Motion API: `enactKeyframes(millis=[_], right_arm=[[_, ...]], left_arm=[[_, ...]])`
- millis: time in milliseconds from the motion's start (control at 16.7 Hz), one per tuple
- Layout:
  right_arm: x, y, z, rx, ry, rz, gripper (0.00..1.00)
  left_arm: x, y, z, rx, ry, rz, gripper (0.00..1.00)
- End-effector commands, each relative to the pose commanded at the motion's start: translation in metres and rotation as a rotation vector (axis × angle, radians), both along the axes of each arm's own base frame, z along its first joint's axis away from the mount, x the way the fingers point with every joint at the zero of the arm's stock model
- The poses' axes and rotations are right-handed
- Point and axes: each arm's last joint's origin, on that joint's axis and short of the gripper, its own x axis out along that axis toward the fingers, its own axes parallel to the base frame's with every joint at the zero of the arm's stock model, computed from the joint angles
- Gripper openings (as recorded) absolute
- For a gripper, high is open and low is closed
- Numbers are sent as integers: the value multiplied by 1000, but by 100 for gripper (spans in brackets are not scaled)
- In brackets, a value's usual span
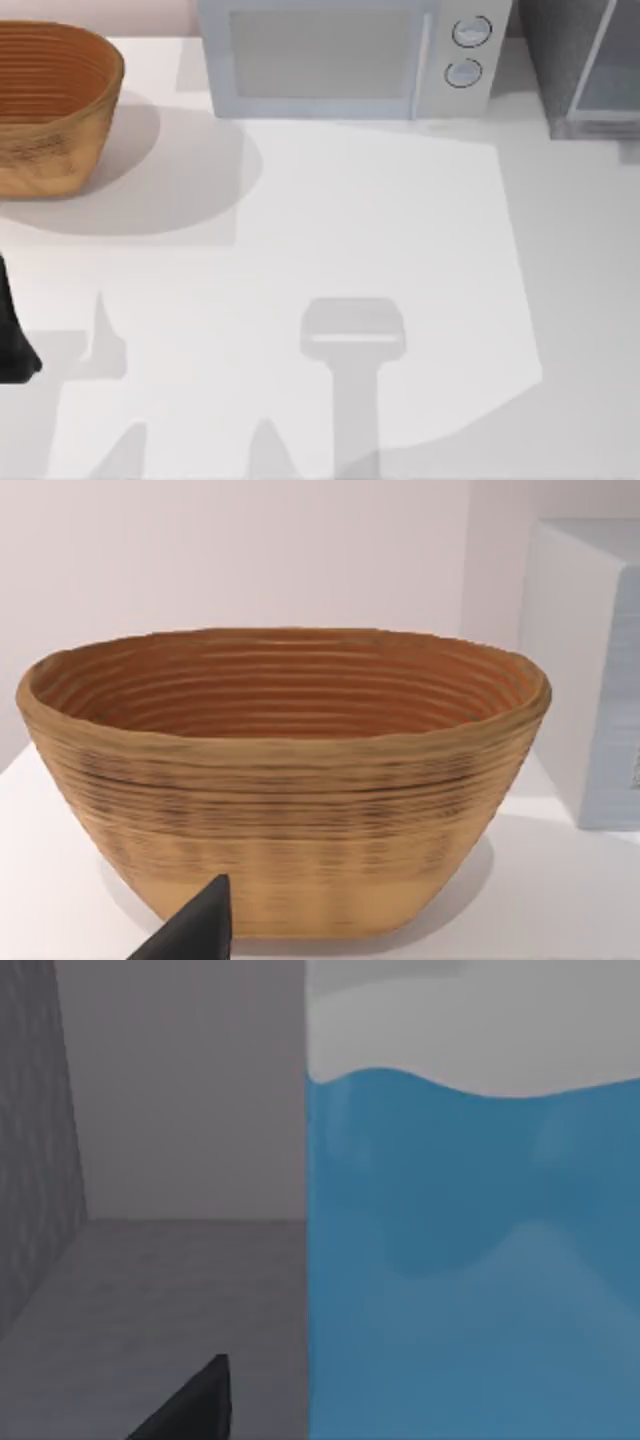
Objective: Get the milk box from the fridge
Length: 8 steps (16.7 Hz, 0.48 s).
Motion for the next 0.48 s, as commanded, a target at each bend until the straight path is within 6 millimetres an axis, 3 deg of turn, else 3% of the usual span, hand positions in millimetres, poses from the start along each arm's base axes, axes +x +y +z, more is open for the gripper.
enactKeyframes(millis=[240, 480], right_arm=[[3, -1, 0, 0, 1, -1, 100], [33, -2, 0, -1, -3, 0, 100]], left_arm=[[0, 0, 0, 0, 0, 0, 100], [0, 0, 0, 0, 0, 0, 100]])
